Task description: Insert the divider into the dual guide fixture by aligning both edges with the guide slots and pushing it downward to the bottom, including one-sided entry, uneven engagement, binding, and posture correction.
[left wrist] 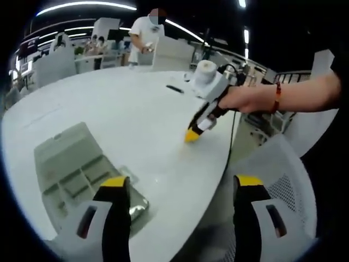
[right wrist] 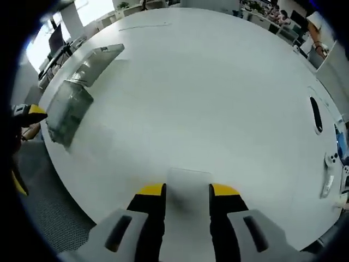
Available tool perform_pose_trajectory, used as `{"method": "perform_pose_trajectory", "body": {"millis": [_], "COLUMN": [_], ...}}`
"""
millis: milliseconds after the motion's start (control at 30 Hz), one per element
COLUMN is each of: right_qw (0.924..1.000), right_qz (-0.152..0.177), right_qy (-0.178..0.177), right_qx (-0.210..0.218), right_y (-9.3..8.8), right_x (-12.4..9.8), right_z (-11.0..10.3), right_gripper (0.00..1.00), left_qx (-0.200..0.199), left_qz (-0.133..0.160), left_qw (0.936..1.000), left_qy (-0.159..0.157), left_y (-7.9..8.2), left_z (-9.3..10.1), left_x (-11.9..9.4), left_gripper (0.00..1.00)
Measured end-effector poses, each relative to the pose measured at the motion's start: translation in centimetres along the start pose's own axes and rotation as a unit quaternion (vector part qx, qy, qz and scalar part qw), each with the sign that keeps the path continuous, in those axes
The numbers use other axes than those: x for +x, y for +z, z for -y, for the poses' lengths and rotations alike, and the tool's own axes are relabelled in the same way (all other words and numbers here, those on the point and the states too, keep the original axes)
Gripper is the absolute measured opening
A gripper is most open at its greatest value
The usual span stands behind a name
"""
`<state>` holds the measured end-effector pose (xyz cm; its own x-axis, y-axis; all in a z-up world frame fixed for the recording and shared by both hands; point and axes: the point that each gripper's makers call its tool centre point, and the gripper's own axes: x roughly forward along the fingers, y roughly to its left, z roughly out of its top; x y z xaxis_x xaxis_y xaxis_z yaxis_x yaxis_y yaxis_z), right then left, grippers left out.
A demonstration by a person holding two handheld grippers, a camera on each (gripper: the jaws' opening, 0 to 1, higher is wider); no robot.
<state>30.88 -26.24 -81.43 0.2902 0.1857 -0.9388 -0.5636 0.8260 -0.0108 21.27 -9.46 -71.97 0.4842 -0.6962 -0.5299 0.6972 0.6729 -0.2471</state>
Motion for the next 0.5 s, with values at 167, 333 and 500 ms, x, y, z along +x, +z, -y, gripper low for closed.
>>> {"method": "perform_pose_trajectory", "body": {"millis": [167, 333, 500], "right_qw": [0.9997, 0.9996, 0.9989], "right_qz": [0.020, 0.028, 0.044], "right_qy": [0.010, 0.010, 0.007], "right_qx": [0.014, 0.003, -0.010], "right_y": [0.8, 1.1, 1.8], "right_x": [-0.6, -1.0, -1.6], "right_z": [-0.4, -1.2, -1.7], "right_gripper": [0.27, 0.27, 0.27], "left_qx": [-0.003, -0.007, -0.009], "left_qz": [0.003, 0.000, 0.002], "left_qw": [1.0000, 1.0000, 0.9999], "left_qy": [0.005, 0.006, 0.011], "left_y": [0.0, -0.3, -0.2], "left_z": [0.0, 0.0, -0.1], "left_x": [0.0, -0.1, -0.3], "left_gripper": [0.75, 0.74, 0.74]}}
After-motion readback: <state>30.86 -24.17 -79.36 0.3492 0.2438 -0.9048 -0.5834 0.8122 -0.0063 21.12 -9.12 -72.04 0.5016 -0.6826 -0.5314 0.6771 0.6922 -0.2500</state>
